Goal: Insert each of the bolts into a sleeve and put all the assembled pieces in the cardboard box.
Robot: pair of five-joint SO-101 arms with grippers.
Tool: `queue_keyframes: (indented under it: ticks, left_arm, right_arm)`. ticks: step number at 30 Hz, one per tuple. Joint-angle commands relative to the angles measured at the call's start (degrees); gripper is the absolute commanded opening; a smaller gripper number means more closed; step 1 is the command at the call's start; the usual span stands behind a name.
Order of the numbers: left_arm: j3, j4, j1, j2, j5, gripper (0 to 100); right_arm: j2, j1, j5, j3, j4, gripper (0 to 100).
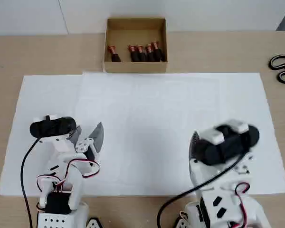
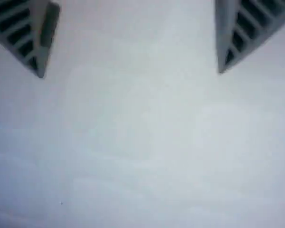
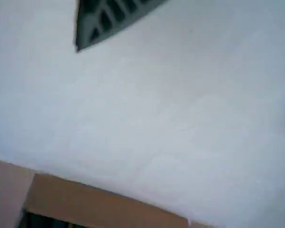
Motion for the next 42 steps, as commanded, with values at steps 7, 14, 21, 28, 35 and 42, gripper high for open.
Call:
queue_keyframes:
  ticks: [7,14,21,28,35,42]
  left_arm:
    - [-1.27,0.26,-0.18,-0.62,-0.44,22]
    - [3.30,0.26,-1.14,-0.62,-0.44,22]
    - [3.38,0.26,-5.98,-0.62,-0.35,22]
    - [3.38,0.26,-7.03,-0.62,-0.35,22]
    - [3.38,0.26,-7.03,-0.62,-0.35,22]
    - [3.38,0.26,-7.03,-0.62,-0.26,22]
  right_arm:
    - [-7.69,6.46,0.44,10.90,-4.35,14.9]
    - [-7.69,6.64,0.53,20.22,-4.35,14.9]
    - [-7.69,6.29,0.26,30.24,-4.79,14.9]
    - [-7.69,6.29,0.26,37.54,-4.79,14.8]
    - [-7.69,6.29,0.26,44.40,-4.79,14.9]
    - [-7.69,6.29,0.26,45.19,-7.69,14.9]
